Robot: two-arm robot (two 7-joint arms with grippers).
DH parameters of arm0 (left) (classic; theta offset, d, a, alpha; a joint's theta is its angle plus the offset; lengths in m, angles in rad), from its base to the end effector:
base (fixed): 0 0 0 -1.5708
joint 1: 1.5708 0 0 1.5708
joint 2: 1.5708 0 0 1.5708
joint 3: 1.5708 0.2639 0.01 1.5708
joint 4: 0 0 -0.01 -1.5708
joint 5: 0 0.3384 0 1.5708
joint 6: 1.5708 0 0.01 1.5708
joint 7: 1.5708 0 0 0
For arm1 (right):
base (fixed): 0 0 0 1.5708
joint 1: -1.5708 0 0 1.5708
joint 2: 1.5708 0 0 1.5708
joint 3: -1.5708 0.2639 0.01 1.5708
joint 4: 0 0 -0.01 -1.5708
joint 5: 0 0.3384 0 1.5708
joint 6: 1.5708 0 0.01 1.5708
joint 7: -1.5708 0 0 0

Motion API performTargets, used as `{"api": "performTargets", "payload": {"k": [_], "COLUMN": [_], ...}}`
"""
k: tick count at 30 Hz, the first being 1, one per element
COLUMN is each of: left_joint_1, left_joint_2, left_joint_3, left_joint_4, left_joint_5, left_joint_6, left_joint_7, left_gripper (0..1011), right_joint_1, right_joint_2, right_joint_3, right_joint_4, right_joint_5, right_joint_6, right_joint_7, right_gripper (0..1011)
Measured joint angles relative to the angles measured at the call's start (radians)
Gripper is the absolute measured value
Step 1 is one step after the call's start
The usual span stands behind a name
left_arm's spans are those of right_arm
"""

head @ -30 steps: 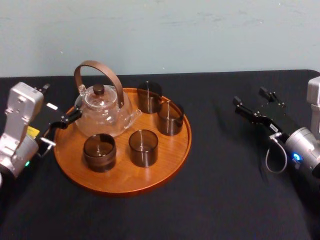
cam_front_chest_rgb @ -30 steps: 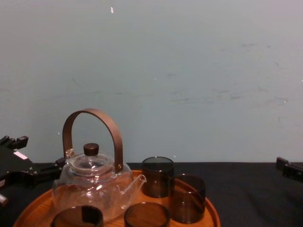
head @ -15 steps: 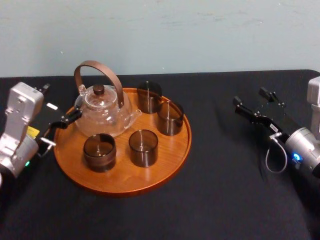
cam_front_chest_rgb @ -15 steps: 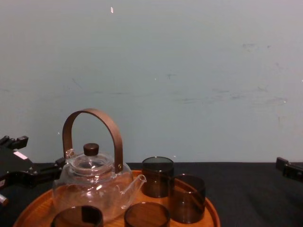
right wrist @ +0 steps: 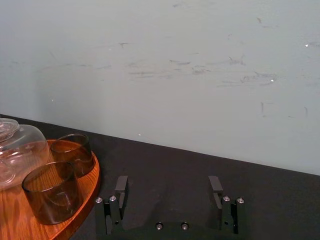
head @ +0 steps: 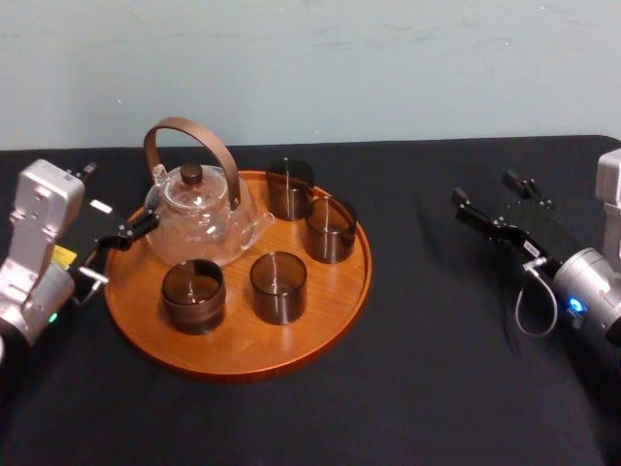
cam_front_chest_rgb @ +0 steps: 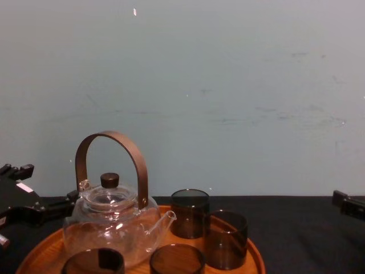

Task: Pick up the glass from the table and place it on the tray.

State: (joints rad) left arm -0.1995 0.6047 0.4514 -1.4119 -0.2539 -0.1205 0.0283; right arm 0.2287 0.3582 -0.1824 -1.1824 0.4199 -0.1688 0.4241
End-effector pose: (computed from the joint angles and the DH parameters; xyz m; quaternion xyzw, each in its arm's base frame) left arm 0.3818 0.0600 -0.2869 0.1416 -0.1324 0.5799 0.7913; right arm 0.4057 -0.0862 -0.3149 0.0024 0.0189 -0.5338 0.8454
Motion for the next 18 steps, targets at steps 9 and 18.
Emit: {"api": "performTargets", "payload": {"k": [9,18], "left_joint_1": [0.000,0.000], "left_joint_2": [0.000,0.000], "left_joint_3": [0.000,0.000], "left_joint_4": [0.000,0.000], "left_joint_5": [0.000,0.000], "left_joint_6": [0.000,0.000], "left_joint_7": [0.000,0.000], "left_gripper": [1001,1001], "right_joint_1": [0.000,0.000], "right_joint_2": [0.000,0.000], "right_joint_3": [0.000,0.000], "right_joint_4": [0.000,0.000], "right_joint_5": [0.000,0.000], "right_joint_6": [0.000,0.000], "right_joint_7": [0.000,0.000], "right_gripper": [1002,1002]}}
